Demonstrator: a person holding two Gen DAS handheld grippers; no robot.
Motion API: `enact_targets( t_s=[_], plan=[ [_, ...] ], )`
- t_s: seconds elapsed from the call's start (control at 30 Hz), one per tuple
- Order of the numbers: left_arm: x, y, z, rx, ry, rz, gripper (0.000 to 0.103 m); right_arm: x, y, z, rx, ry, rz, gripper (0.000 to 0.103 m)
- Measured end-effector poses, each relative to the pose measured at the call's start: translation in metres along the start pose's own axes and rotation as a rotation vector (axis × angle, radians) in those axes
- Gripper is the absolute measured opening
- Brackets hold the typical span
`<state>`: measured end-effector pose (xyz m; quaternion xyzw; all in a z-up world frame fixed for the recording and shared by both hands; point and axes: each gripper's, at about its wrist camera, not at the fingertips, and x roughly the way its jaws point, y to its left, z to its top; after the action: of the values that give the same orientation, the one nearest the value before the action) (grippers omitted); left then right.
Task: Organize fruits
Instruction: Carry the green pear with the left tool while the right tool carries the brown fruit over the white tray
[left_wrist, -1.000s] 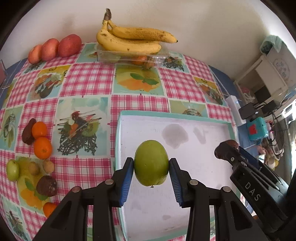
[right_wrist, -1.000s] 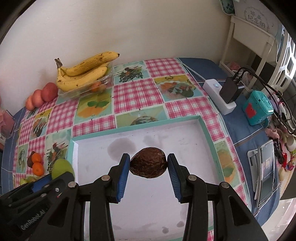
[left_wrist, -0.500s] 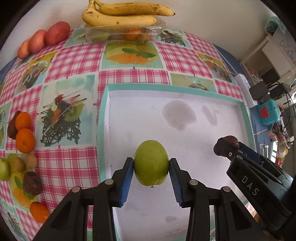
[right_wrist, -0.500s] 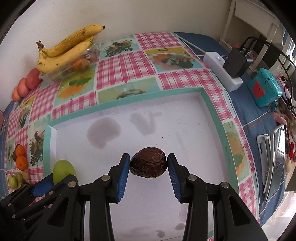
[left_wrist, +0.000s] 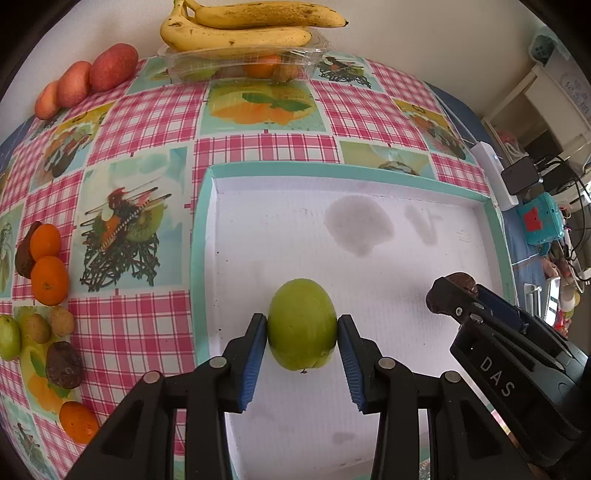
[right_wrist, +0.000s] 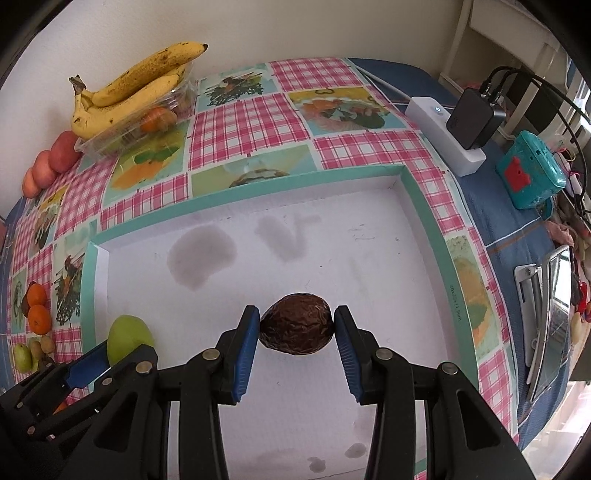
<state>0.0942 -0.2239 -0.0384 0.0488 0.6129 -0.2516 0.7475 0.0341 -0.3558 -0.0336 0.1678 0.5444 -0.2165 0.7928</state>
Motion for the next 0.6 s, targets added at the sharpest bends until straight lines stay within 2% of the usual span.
enact_targets(
  t_s=[0.6],
  plan=[
    [-0.0008,0.0032,-0.0008,-0.019,0.006,-0.02,0.042,0.0074,-0.0019,-0.003,0.003,0.024,-0.008,0.044]
  ],
)
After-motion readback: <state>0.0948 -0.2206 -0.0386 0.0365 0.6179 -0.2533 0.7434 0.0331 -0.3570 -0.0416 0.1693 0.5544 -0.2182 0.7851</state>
